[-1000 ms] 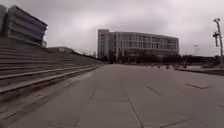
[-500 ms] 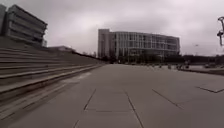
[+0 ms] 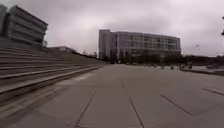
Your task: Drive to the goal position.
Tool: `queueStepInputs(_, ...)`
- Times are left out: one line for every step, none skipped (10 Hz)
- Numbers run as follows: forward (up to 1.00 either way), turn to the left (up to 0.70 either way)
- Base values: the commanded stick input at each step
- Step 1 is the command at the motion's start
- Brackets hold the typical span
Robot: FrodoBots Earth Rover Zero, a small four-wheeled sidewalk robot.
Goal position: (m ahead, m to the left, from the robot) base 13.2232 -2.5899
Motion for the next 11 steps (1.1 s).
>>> queueStepInputs(0.7, 0.0)
queueStepInputs(0.7, 0.0)
queueStepInputs(0.7, 0.01)
queueStepInputs(0.7, 0.01)
queueStepInputs(0.7, 0.01)
queueStepInputs(0.7, 0.01)
queueStepInputs(0.7, 0.01)
queueStepInputs(0.7, 0.01)
queueStepInputs(0.7, 0.01)
queueStepInputs(0.7, 0.01)
queueStepInputs(0.7, 0.01)
